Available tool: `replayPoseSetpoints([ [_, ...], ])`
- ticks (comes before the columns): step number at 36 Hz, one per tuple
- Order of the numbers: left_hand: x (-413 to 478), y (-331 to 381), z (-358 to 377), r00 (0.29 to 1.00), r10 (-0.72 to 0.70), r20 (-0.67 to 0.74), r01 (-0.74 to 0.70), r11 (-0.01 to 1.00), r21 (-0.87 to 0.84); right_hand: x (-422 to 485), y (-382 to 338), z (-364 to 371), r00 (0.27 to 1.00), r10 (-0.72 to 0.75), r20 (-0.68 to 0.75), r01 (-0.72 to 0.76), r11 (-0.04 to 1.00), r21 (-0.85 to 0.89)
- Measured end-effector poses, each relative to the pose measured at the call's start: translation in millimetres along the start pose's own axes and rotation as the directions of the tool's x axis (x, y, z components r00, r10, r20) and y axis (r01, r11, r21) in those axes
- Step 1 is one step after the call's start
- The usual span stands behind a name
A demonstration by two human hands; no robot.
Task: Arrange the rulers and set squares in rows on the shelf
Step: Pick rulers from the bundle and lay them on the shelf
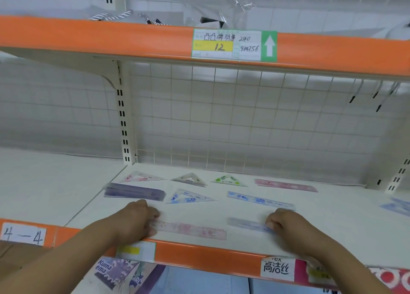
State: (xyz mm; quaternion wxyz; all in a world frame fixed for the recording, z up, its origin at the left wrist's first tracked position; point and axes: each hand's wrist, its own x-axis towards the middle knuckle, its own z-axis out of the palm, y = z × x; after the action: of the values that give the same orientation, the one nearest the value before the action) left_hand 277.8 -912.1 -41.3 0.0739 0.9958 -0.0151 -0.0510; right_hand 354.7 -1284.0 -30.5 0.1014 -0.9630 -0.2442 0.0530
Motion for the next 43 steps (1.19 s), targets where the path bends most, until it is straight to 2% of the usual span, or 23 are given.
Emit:
replayPoseSetpoints([
  [5, 2, -1, 2, 1.0, 0.0, 0.007, 0.0, 1.0, 0.003, 6, 4, 0, 0.998, 0.066, 0.023, -0.064, 0.994, -0.087],
  [11, 3, 0, 3, 1.0, 0.002, 0.01, -0.002, 1.0, 0.01, 1, 5, 3, 0.997, 0.076, -0.028, -0.076, 0.997, -0.002],
  [26, 2, 4, 5, 1.0, 0.019, -0.004, -0.019, 1.0, 0.013, -3, 1, -1, 0.995, 0.098, 0.032, -0.099, 0.994, 0.039],
  [32, 3, 1, 8, 0.999, 0.028, -0.026, -0.028, 1.0, 0.006, -6, -1, 0, 0.993, 0.12, 0.016, -0.121, 0.986, 0.116],
  [39, 3, 1, 8, 0.999, 0.041, -0.024, -0.042, 0.999, -0.009, -3, -6, -1, 0.994, 0.093, -0.053, -0.084, 0.984, 0.158],
  [43, 3, 3, 6, 1.0, 0.029, -0.008, -0.029, 0.999, 0.03, 5, -5, -5, 0.979, 0.132, -0.155, -0.095, 0.969, 0.228],
])
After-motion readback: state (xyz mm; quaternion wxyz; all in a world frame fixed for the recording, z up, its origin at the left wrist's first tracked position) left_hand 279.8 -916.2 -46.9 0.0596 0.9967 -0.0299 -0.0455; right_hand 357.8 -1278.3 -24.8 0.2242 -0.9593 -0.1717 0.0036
